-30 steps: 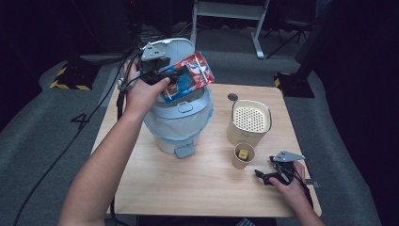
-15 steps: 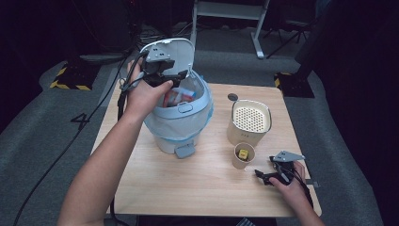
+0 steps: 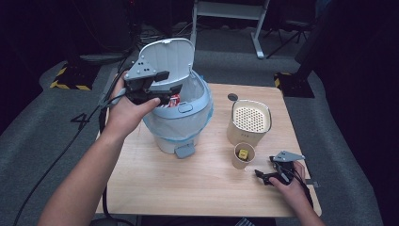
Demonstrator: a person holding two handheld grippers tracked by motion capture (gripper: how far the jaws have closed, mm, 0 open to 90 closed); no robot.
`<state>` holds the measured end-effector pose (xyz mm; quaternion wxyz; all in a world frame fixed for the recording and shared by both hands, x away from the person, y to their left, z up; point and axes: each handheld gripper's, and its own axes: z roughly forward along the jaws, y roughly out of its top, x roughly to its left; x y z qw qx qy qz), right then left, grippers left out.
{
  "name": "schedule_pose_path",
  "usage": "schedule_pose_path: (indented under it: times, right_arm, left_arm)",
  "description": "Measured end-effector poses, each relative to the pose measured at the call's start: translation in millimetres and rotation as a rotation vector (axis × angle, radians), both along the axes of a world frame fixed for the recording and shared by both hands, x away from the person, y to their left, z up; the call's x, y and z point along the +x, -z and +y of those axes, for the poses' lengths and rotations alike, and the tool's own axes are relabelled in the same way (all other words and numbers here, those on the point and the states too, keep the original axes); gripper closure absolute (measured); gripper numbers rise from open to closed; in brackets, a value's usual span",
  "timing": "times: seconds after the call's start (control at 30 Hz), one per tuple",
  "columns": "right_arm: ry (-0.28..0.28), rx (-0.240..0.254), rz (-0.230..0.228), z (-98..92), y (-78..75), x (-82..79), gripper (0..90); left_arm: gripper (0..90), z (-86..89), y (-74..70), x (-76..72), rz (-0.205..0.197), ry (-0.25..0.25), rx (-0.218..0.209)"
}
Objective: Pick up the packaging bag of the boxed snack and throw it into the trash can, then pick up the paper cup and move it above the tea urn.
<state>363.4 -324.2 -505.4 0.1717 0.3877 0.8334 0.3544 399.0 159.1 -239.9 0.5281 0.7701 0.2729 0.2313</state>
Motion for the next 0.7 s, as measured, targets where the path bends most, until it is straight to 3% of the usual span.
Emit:
schedule_pose_path:
  times: [0.4,0.5,0.53,0.7]
  right_arm:
    - [0.002,0.000,0.001,0.9,-0.1,0.7,7.4]
    - [0.002,0.001,-0.001,1.1,-0.3,0.0,8.9]
    - [-0.003,0.005,-0.005,1.2,-0.4,-1.0,10.9]
    - [-0.005,0.007,-0.009,1.3,-0.7,-2.8,13.4]
  left_arm:
    - [40.2,20.7,28.6,-39.6,0.006,0.076,-0.002]
    - [40.1,25.6,40.6,-52.2,0.024,0.097,-0.004]
    - [40.0,28.4,51.4,-58.3,0.040,0.112,-0.006]
    - [40.0,34.1,75.7,-64.1,0.072,0.118,-0.004]
